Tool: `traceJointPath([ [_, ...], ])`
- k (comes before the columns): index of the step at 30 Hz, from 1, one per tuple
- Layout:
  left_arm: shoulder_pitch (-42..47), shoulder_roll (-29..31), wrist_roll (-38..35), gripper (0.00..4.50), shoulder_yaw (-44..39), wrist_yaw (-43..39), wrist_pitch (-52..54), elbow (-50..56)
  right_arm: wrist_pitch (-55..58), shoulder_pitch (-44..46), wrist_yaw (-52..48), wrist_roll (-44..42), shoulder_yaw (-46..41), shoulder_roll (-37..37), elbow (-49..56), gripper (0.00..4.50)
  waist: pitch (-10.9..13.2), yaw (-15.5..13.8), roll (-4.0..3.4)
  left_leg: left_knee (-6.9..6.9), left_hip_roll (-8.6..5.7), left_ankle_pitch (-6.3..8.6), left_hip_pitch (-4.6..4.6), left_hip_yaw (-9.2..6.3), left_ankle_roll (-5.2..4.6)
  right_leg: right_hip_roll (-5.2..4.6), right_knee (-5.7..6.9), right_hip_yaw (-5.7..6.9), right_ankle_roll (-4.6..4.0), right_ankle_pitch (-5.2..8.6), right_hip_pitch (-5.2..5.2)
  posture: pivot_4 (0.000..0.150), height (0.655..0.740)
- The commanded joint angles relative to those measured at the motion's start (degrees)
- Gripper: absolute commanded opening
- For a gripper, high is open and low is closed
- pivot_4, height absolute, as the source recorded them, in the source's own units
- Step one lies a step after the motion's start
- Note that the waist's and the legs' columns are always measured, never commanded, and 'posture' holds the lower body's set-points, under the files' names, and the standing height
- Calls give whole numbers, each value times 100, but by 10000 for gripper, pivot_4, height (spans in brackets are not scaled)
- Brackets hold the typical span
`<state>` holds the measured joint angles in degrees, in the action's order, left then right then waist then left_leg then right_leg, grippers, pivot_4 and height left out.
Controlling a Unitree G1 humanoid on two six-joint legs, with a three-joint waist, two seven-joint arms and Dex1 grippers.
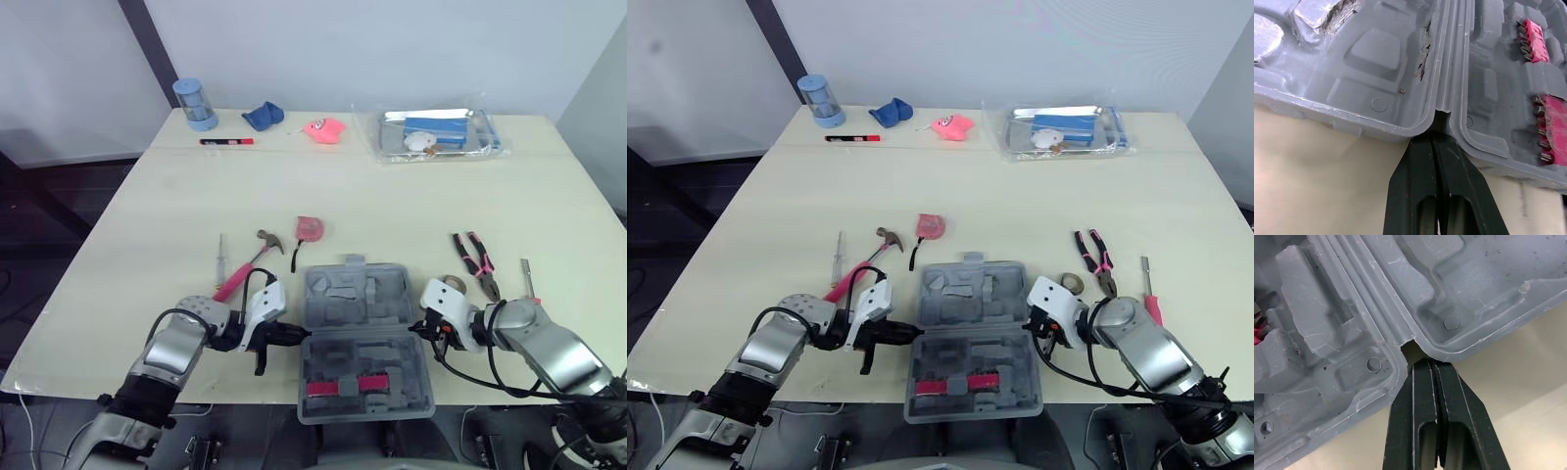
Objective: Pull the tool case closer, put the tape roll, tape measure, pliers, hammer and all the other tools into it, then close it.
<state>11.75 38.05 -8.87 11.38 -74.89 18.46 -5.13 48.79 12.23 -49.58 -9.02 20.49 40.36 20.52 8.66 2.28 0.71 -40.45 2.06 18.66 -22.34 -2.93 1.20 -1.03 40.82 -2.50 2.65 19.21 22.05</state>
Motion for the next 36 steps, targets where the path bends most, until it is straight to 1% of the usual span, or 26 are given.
traceJointPath([
  [1, -145, 51, -128, 1002, 81, -4, 47, 352, 33, -131, 17, -142, -191, 92, 333, 127, 0, -1, 0, 0, 0, 0, 0, 0, -1, 0, 0, 0, 0, 0, 0, 1500, 7400],
  [11, -188, 26, -134, 1002, 177, 44, 140, 471, 140, -458, 139, -274, -373, 254, 528, 127, 0, -10, 0, 0, 0, 1, 0, 0, -2, 0, -1, 0, 0, 0, -1, 1500, 7400],
  [23, -211, -81, -118, 1002, 310, 118, 71, 490, 42, -600, 252, -393, -475, 330, 556, 127, 0, -31, 0, 0, -1, 1, 4, 0, -2, 0, -6, 0, 0, 0, -9, 1500, 7400],
  [31, -98, -124, -94, 1002, 389, 121, 5, 394, -279, -429, 80, -223, -135, 412, 472, 127, 2, -28, -3, 8, -1, 2, 32, 1, -3, 0, -12, -1, 0, 0, -37, 1500, 7400],
  [36, -55, -152, -84, 1002, 405, 132, -21, 363, -259, -431, 64, -247, -141, 430, 501, 127, 2, -28, -3, 8, -1, 2, 35, 2, -3, 1, -12, -1, 0, 0, -38, 1500, 7400],
])
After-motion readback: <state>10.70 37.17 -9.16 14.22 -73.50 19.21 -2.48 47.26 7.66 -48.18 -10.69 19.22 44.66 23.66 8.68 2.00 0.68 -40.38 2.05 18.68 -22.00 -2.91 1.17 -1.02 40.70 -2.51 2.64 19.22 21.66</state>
